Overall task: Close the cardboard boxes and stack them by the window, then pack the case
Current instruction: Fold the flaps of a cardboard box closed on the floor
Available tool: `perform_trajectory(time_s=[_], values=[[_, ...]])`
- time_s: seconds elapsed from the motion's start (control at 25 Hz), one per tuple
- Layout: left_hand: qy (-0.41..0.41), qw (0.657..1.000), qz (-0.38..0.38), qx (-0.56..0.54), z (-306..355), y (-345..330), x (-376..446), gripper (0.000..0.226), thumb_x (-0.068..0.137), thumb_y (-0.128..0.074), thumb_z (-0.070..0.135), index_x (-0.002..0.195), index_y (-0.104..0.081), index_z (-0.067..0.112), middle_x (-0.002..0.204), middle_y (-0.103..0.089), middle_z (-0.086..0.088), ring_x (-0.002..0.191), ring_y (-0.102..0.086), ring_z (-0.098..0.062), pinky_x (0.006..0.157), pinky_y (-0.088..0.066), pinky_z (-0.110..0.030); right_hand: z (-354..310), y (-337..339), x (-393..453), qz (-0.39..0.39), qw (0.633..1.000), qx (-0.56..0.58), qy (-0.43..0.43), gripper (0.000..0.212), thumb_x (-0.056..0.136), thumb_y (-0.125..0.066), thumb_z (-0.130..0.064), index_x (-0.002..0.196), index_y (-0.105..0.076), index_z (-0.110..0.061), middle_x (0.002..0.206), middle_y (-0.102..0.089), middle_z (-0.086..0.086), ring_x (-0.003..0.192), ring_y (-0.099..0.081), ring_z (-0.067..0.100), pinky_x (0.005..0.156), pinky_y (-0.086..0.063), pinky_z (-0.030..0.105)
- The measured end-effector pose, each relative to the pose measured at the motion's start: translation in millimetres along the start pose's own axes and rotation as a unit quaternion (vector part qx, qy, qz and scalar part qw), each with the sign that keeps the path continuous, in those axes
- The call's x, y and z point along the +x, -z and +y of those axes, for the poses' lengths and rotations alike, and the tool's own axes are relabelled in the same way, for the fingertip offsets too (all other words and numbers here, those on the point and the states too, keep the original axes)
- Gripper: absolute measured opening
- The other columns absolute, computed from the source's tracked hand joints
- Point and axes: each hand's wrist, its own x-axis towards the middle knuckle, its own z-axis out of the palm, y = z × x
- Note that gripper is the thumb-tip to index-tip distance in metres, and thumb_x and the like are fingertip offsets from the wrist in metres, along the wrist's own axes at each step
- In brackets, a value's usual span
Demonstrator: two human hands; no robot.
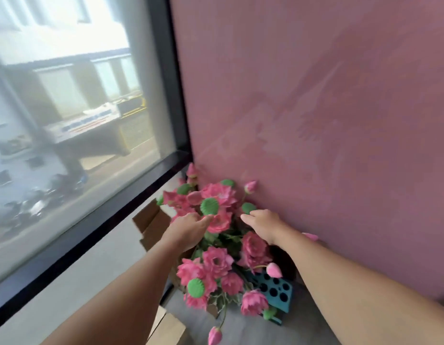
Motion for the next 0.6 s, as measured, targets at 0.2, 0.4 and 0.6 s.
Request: perform_trajectory(time_s=[0.2,0.4,0.6], values=[[-0.203,0.965,-0.056,0.154,136.6,-51.8,22.0,0.049,0.101,-0.031,0.050,0.135,-0.057,0.025,0.125,-0.063,-0.008,0.114,-0.059,-0.035,0.093,-0.046,-0.036,103.9,94.0,-65.3,0.094,0.990,0.067,-0.086,0.043,0.087,-0.046,-0.064,0.072,-0.054,-0.025,0.091,-0.062,0.000,0.093,-0.059,0.027,0.080,-0.042,0.034],[-0.298,0.921,-0.130,0.214,274.0,-135.4,21.0,0.055,0.100,-0.037,0.030,0.155,-0.030,0.031,0.141,-0.050,-0.010,0.124,-0.054,-0.037,0.098,-0.045,-0.038,229.1,161.5,-142.4,0.152,0.969,0.092,-0.171,0.045,0.091,-0.042,-0.065,0.095,-0.065,-0.026,0.122,-0.065,0.005,0.120,-0.058,0.031,0.092,-0.043,0.035],[-0.335,0.907,-0.189,0.172,426.1,-222.4,-15.4,0.053,0.102,-0.038,0.052,0.143,-0.047,0.020,0.137,-0.055,-0.010,0.121,-0.054,-0.035,0.099,-0.043,-0.037,346.4,213.0,-230.8,0.249,0.921,0.129,-0.269,0.061,0.090,-0.048,-0.064,0.119,-0.069,-0.015,0.127,-0.067,0.007,0.117,-0.062,0.030,0.080,-0.043,0.030]])
